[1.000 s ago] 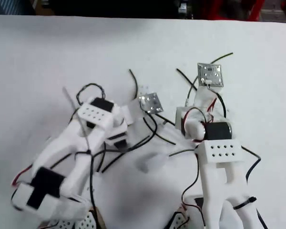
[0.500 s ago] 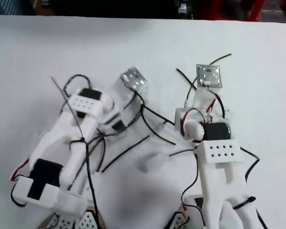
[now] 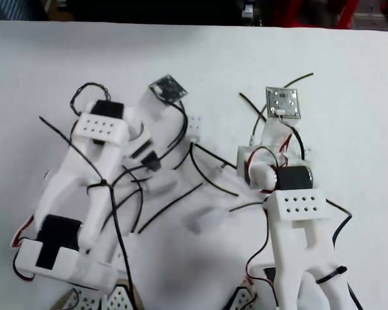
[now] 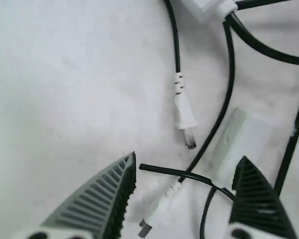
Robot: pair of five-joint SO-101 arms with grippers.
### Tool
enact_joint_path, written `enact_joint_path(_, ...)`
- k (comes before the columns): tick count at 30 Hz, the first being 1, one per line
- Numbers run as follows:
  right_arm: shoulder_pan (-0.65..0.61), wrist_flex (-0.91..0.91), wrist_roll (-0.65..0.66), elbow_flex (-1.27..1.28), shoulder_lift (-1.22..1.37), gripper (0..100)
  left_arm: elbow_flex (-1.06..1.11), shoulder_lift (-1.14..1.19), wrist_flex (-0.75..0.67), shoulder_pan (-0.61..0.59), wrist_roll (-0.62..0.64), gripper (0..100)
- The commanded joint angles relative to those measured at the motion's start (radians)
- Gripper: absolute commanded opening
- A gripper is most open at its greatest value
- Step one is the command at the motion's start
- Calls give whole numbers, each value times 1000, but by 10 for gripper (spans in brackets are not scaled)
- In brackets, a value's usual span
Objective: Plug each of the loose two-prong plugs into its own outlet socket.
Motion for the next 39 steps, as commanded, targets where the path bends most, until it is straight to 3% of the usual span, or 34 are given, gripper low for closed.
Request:
enact_joint_path(1,2,-12,-2,-5,-10,19,-46,-18,86,74,12,295)
enact_joint_path(6,2,-12,-2,-5,-10,19,60,-114,83,160,8,247)
enact_joint_path(13,1,-16,0,14,-18,19,371,-200,-279,131,12,302)
enact_joint_path(16,1,-16,0,15,-18,19,385,-148,-327,108,9,301)
enact_joint_path(19,1,-16,0,15,-18,19,356,-61,-321,113,9,278)
enact_joint_path(23,2,-16,0,15,-18,19,313,7,-302,145,9,125)
enact_joint_path(27,7,-16,0,15,-18,19,288,-45,-193,222,18,21)
enact_joint_path(34,8,-16,0,15,-18,19,293,-271,-83,302,209,23)
enact_joint_path(39,10,-16,0,17,-18,19,295,-266,-104,297,249,23)
